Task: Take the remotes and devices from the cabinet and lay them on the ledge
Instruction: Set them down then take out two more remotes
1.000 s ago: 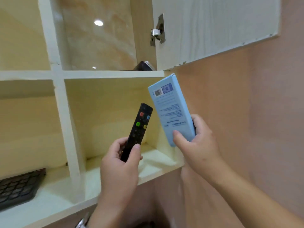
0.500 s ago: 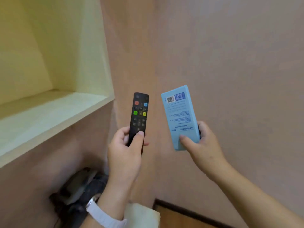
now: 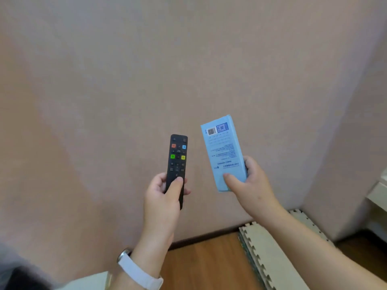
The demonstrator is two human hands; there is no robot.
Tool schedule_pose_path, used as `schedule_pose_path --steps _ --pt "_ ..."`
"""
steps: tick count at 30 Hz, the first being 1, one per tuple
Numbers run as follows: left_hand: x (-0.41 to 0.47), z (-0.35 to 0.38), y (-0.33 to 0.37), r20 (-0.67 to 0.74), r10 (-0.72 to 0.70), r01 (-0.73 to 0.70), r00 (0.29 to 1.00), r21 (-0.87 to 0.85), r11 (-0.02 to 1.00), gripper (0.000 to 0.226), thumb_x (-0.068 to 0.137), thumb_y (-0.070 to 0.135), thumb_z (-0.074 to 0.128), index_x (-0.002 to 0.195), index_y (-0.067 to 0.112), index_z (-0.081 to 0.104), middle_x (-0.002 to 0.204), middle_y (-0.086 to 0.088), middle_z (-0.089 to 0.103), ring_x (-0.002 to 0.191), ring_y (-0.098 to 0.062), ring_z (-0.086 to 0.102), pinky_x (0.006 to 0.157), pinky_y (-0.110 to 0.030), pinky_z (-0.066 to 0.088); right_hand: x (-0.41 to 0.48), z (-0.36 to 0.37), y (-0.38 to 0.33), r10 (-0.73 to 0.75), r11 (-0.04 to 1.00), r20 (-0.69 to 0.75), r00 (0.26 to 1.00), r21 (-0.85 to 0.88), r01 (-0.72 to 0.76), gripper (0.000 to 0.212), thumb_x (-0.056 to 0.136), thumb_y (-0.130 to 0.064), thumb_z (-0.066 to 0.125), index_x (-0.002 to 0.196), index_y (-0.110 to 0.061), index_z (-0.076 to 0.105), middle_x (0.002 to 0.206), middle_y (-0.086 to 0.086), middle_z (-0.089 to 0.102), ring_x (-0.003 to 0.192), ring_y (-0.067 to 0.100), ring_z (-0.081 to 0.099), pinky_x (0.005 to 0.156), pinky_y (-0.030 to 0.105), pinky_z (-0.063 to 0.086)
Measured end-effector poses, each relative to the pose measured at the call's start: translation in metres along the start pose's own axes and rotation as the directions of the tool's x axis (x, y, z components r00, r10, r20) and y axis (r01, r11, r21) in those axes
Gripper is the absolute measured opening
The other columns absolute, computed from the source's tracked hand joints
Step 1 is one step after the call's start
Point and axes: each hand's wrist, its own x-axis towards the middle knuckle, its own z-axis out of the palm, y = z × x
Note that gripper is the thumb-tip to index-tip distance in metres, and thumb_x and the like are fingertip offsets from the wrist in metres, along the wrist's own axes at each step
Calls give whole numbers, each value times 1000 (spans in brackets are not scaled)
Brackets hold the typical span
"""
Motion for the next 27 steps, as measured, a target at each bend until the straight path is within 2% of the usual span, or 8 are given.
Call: schedule_pose_path --steps 5,11,14,16,18,21,24,27 --pt "-63 148 -23 214 -80 76 974 30 997 6 93 11 58 94 16 61 81 2 74 71 -19 68 64 -34 47 -28 -157 45 87 995 -193 977 -37 -96 20 86 -10 63 97 -24 55 93 -16 67 79 -5 63 60 12 50" --pt "-152 301 -40 467 -142 122 873 73 990 6 93 13 59 98 11 61 87 -2 74 67 -13 66 58 -25 48 -75 -315 85 155 979 -390 907 -59 -193 21 87 -14 64 98 -29 54 95 -16 67 82 -1 65 64 21 54" --pt "-192 359 -40 562 -171 147 809 88 985 5 93 12 58 98 12 61 85 -1 74 66 -13 65 58 -27 48 -100 -378 94 178 973 -478 860 -43 -226 22 86 -15 64 97 -31 53 97 -16 67 80 1 65 57 19 50" --pt "-216 391 -39 618 -175 144 767 100 985 4 93 12 58 97 13 60 81 1 74 66 -13 65 62 -32 48 -117 -413 99 194 969 -538 820 -27 -246 22 85 -15 64 98 -31 54 96 -16 67 80 4 66 56 21 48" --pt "-236 417 -41 665 -173 135 726 109 985 4 93 12 59 97 13 60 77 1 73 65 -13 65 65 -36 49 -134 -442 103 204 964 -590 781 -20 -267 23 86 -16 64 99 -32 54 97 -16 67 83 3 66 61 26 54" --pt "-263 451 -46 738 -171 105 653 136 985 5 93 15 59 98 14 61 79 -4 72 63 -12 64 60 -31 47 -159 -475 110 224 956 -656 721 6 -292 22 86 -17 64 100 -31 53 99 -15 66 86 2 65 73 35 59" --pt "-288 479 -53 802 -169 88 573 145 985 4 93 16 59 95 17 61 82 -1 73 69 -16 67 62 -32 46 -182 -499 118 257 947 -709 657 48 -319 24 87 -15 63 99 -33 52 99 -18 65 84 -2 65 70 30 57" --pt "-308 508 -61 843 -168 75 511 151 986 5 92 15 59 95 18 62 85 -1 73 66 -13 66 65 -34 47 -199 -524 129 273 932 -764 585 60 -357 24 87 -15 63 98 -34 52 97 -19 64 85 -2 64 67 26 56"
